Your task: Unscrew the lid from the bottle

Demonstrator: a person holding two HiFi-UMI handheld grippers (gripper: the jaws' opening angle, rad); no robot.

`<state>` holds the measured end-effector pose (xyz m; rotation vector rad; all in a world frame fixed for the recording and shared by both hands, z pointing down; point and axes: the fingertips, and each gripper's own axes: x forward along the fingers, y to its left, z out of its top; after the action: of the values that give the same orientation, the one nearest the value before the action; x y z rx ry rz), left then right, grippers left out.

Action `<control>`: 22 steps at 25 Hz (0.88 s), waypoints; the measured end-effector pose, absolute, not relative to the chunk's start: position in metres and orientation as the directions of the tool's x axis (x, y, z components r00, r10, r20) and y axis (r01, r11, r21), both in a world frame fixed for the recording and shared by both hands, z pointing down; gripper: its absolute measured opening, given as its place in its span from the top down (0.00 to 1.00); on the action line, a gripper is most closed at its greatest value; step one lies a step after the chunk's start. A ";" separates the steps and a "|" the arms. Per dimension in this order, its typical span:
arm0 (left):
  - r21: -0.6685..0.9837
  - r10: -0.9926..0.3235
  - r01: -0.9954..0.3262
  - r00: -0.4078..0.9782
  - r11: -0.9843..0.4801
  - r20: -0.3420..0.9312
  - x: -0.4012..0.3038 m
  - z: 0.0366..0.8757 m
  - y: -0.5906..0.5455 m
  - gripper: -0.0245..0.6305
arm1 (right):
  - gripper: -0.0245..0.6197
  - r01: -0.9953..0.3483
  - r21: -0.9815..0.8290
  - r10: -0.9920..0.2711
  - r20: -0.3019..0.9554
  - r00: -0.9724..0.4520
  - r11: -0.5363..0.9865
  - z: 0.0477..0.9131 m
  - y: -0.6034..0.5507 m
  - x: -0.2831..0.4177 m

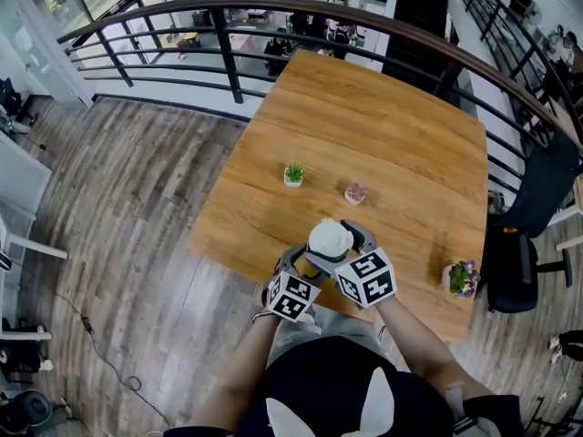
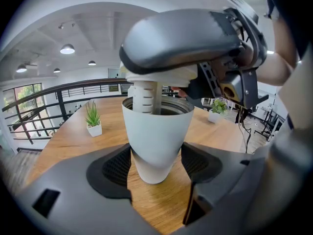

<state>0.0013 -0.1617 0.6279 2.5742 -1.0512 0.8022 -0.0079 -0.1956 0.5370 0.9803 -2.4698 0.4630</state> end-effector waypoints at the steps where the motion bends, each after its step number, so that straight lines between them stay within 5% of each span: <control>1: 0.020 -0.568 -0.705 0.589 -0.709 0.575 0.001 0.628 -0.161 0.45 | 0.25 -0.709 -0.153 -0.562 0.507 -0.654 0.688 0.534 -0.196 -0.007; 22: 0.019 -0.561 -0.702 0.584 -0.711 0.587 0.001 0.627 -0.164 0.45 | 0.25 -0.740 -0.356 -0.603 0.430 -0.671 0.570 0.492 -0.214 0.019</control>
<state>0.0006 -0.1640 0.6275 2.5659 -1.0440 0.8219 0.0191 -0.2136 0.4919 1.1128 -2.5438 0.7562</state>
